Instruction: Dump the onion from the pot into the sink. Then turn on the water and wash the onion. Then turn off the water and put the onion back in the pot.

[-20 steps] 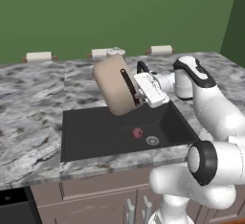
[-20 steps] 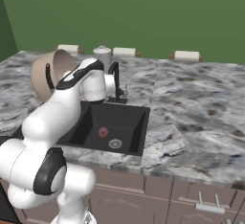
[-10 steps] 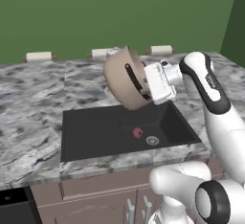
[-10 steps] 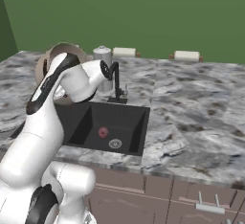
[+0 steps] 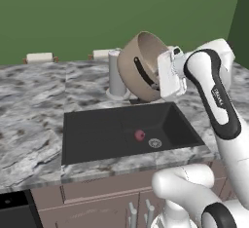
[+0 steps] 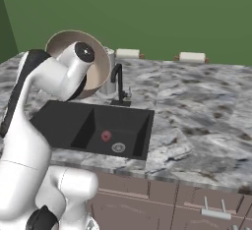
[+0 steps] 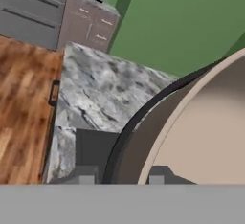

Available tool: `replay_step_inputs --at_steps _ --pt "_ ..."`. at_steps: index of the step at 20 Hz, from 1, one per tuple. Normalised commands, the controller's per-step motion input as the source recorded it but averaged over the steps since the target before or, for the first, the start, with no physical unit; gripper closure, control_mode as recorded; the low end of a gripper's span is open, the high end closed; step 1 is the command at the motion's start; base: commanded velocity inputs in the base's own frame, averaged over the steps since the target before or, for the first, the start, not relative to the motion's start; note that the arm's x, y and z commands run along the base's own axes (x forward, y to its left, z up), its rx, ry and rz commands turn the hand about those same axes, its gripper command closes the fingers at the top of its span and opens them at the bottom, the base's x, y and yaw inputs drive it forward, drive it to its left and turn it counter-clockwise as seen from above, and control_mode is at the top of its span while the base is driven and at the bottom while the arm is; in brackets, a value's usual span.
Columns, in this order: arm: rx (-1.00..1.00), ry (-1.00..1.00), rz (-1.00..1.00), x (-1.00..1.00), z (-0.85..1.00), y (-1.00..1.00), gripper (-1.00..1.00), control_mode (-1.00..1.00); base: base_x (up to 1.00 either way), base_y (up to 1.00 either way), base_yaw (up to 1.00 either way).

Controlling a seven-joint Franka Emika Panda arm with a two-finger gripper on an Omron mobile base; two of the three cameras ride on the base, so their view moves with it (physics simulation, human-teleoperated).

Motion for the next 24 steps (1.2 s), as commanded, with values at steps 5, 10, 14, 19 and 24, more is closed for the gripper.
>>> replay_step_inputs --at_steps 5,10,14,19,24 --pt "-0.24 -0.03 -0.23 -0.26 0.37 -0.5 1.0 -1.0 0.0 0.0 0.0" --pt "-0.19 0.01 -0.25 -0.01 0.07 -0.92 1.0 -1.0 0.0 0.0 0.0" --pt "-0.13 0.08 -0.23 0.0 0.0 -1.0 1.0 -1.0 0.0 0.0 0.0" --pt "-0.03 0.17 -0.17 0.12 -0.13 -1.0 1.0 -1.0 0.0 0.0 0.0" --pt "0.0 0.19 -0.07 0.55 -0.54 -0.92 1.0 -1.0 0.0 0.0 0.0"
